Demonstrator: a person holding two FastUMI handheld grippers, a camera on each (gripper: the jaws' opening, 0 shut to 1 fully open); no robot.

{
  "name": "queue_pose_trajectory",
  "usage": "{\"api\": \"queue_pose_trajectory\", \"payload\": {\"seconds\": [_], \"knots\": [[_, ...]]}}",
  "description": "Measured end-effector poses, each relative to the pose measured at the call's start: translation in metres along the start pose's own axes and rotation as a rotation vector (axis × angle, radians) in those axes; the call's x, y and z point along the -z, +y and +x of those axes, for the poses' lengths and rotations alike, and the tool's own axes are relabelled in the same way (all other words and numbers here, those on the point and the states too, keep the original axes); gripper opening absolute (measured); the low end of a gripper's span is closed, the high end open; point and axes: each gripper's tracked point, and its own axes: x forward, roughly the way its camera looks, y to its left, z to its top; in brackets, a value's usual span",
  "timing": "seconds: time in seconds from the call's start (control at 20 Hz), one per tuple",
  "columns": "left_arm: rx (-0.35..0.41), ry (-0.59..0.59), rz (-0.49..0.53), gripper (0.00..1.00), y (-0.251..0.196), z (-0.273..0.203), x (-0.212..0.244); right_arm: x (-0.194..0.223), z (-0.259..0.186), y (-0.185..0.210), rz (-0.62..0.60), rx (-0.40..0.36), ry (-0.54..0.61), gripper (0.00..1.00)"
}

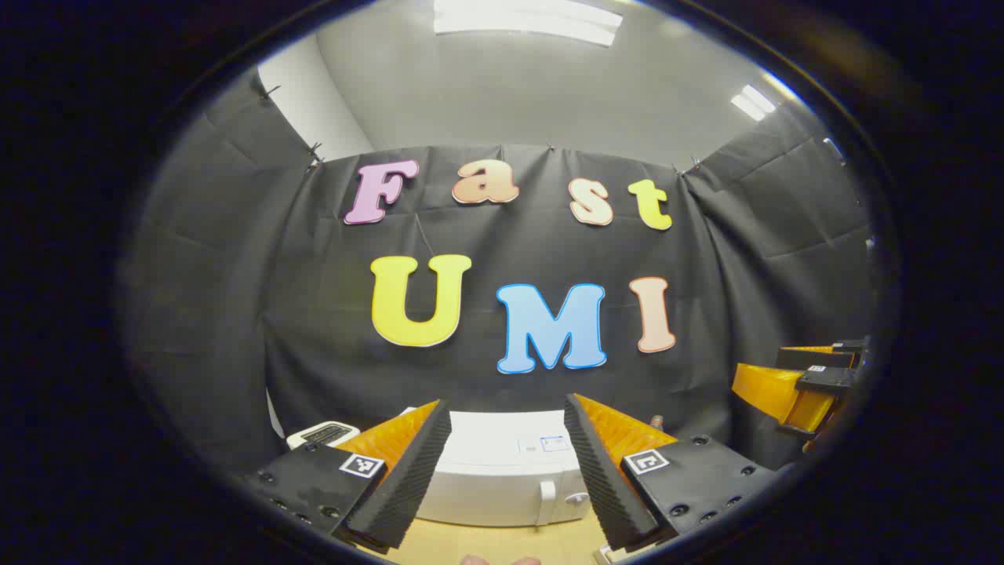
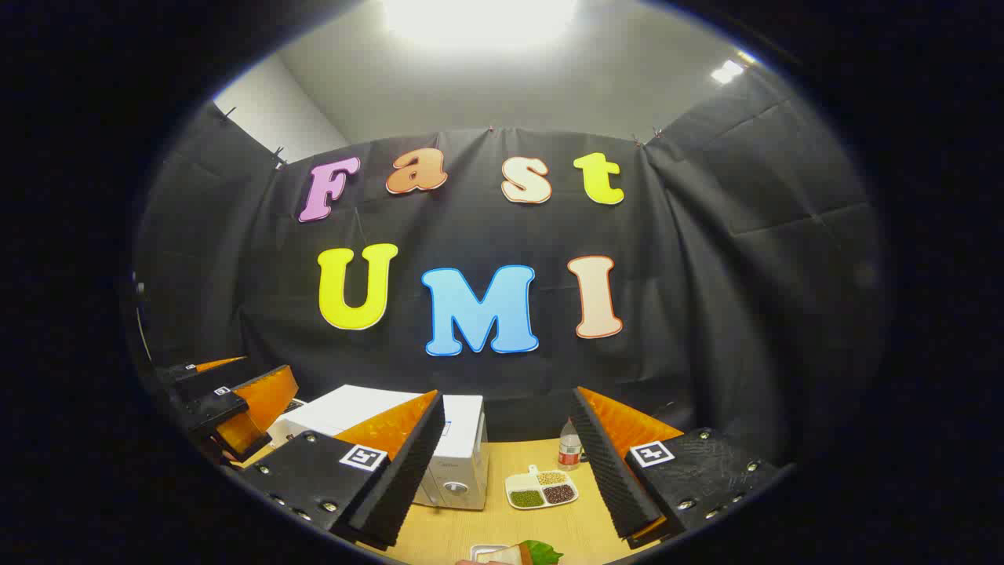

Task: Open the microwave oven with the left hand, put the food in, and close the microwave oven.

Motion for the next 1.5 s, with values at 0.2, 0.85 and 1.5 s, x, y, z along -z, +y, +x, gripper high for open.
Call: {"api": "queue_pose_trajectory", "payload": {"seconds": [0.2, 0.85, 1.5], "knots": [[0.006, 0.010, -0.018, 0.97, 0.004, -0.005, 0.000, -0.002, 0.001, 0.014, -0.002, -0.019, 0.006, 0.97], [0.049, -0.009, -0.016, 0.95, 0.022, -0.019, 0.000, 0.010, -0.012, 0.038, 0.031, -0.004, 0.034, 0.97], [0.154, 0.184, 0.017, 0.97, -0.054, 0.048, 0.149, 0.020, 0.013, -0.006, 0.005, 0.040, 0.041, 0.97]]}}
